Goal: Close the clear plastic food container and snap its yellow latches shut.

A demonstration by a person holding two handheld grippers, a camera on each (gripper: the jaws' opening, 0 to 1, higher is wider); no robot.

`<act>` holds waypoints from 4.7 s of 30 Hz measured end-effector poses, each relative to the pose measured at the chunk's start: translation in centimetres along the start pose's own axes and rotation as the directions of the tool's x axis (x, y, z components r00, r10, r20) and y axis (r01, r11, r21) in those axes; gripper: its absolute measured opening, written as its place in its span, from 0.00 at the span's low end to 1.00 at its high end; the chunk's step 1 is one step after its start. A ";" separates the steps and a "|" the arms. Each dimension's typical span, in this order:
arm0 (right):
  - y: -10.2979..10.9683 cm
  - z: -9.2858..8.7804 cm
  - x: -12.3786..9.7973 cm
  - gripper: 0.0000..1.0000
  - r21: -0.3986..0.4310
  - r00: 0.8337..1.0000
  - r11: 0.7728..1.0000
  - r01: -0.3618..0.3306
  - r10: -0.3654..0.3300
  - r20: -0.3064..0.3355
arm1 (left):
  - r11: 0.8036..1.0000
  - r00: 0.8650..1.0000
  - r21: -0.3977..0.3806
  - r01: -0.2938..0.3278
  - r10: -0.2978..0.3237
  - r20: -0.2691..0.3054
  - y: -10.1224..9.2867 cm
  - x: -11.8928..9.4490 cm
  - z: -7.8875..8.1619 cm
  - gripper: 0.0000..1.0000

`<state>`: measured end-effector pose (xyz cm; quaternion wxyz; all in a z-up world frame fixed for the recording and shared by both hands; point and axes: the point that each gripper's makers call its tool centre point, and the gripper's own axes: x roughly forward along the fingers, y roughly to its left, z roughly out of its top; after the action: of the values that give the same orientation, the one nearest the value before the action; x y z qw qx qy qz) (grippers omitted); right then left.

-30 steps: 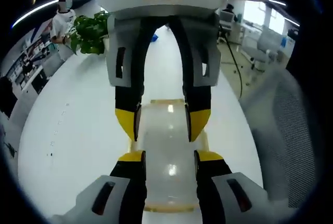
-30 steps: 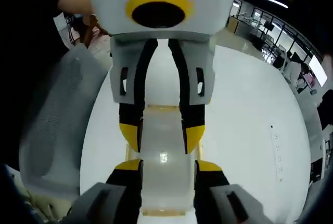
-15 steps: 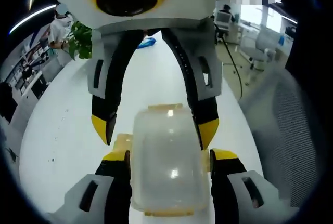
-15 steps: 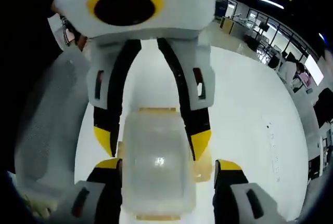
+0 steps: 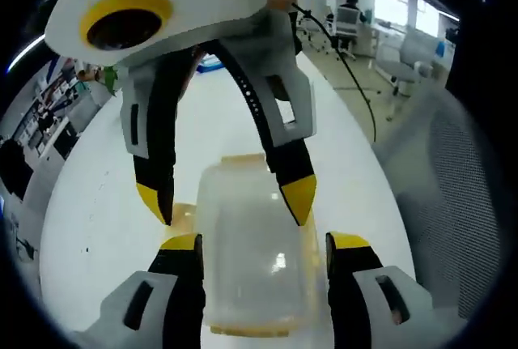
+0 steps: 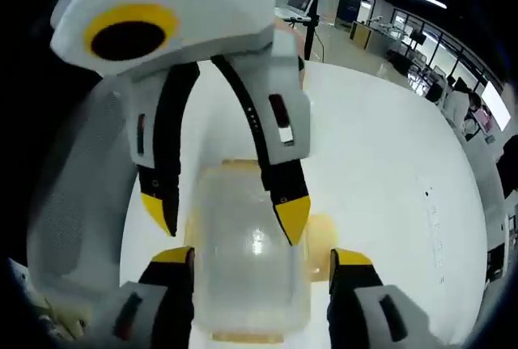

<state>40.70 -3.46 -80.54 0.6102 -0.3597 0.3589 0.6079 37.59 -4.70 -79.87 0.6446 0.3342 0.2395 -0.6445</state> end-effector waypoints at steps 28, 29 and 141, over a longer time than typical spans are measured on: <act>-0.3 -1.2 1.0 0.57 0.072 0.989 0.991 -0.116 0.122 -0.085 | 0.977 0.978 0.156 -0.148 0.168 -0.126 -0.1 1.5 -1.5 0.48; -0.3 -1.2 1.0 0.57 0.067 0.987 0.990 -0.123 0.129 -0.091 | 0.977 0.978 0.154 -0.150 0.169 -0.123 -0.1 1.5 -1.5 0.47; -0.5 -0.4 -2.3 0.63 0.032 0.992 0.997 0.073 -0.069 -0.102 | 0.986 0.987 -0.110 -0.129 0.117 -0.107 3.9 -3.1 -1.4 0.61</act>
<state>41.21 -4.88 -78.70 0.6189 -0.3916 0.3872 0.5601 41.47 -1.78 -77.99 0.6888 0.3420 0.2875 -0.5709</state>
